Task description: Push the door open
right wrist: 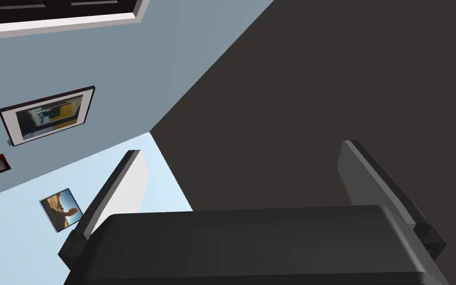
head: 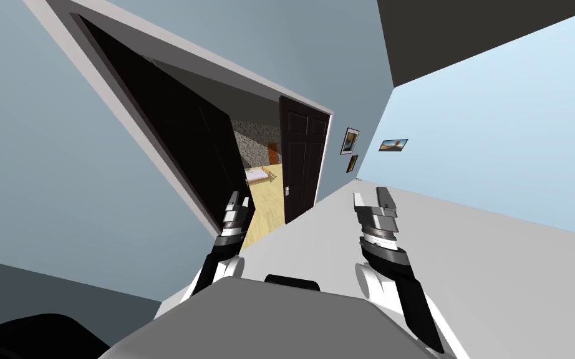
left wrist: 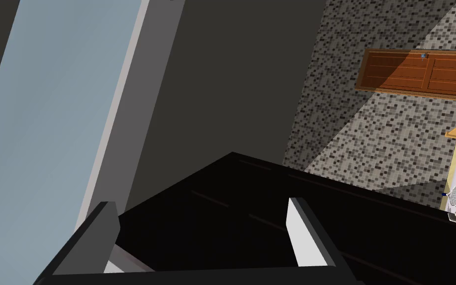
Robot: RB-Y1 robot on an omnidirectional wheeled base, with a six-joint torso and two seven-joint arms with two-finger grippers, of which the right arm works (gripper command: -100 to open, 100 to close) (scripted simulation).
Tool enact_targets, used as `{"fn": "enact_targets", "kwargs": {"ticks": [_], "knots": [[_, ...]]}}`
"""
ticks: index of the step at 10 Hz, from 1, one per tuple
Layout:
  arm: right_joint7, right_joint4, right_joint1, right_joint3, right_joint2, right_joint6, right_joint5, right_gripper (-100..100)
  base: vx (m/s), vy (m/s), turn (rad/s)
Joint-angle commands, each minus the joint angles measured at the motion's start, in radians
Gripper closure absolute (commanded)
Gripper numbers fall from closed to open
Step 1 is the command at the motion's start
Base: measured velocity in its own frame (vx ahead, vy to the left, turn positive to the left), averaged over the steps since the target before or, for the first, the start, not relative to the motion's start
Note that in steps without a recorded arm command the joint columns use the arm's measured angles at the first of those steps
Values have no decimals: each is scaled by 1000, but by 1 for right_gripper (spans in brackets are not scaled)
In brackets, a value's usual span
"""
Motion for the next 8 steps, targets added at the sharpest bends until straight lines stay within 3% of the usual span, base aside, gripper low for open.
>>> {"fn": "enact_targets", "kwargs": {"ticks": [1,8], "knots": [[-5,29,-4,11,-5,-7,8,-100,165,36,-1],[-31,173,-25,64,-24,-42,46,-100,139,-7,22]]}}
